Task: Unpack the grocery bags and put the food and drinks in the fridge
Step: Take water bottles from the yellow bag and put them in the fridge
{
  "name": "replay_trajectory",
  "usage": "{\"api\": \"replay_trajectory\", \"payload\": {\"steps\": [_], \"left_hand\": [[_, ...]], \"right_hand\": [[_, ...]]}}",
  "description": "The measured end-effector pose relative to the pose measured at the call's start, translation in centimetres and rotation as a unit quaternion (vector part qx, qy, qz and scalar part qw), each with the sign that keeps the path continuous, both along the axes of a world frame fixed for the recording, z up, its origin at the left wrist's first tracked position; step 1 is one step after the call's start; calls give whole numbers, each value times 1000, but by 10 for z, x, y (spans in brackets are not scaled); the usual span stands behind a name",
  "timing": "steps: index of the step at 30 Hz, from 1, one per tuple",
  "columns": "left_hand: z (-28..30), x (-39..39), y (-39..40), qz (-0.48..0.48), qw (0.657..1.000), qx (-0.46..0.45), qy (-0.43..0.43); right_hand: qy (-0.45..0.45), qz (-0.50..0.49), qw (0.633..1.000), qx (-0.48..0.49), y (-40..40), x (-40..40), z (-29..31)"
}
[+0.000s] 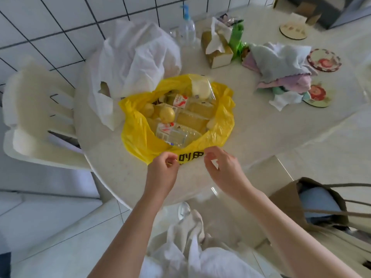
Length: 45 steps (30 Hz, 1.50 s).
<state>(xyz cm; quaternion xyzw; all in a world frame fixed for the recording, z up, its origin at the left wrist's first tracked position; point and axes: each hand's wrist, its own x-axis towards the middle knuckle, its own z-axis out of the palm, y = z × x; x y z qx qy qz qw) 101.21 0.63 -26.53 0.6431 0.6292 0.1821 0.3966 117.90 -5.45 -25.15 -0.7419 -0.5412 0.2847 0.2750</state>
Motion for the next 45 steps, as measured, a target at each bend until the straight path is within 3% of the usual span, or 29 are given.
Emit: {"api": "replay_trajectory", "payload": {"steps": [14,21,26,34,41,45], "left_hand": [[3,43,90,114,993,-13,26],[-9,66,102,156,970,-23,187],[-17,74,107,177,949,-48,255],[-26,82,123,235,939,-130,215],[-35,87,130,226,923,-152,273],[-38,87,135,248,918,-163,264]], "right_hand": [[-40,97,994,-15,121,30,1],[-94,181,977,-65,177,57,-15],[-193,286,933,-103,207,62,-22],[-232,289,920,-130,235,66,-54],[-236,240,914,-228,255,69,-65],[-244,256,905,-237,269,72,-69]]}}
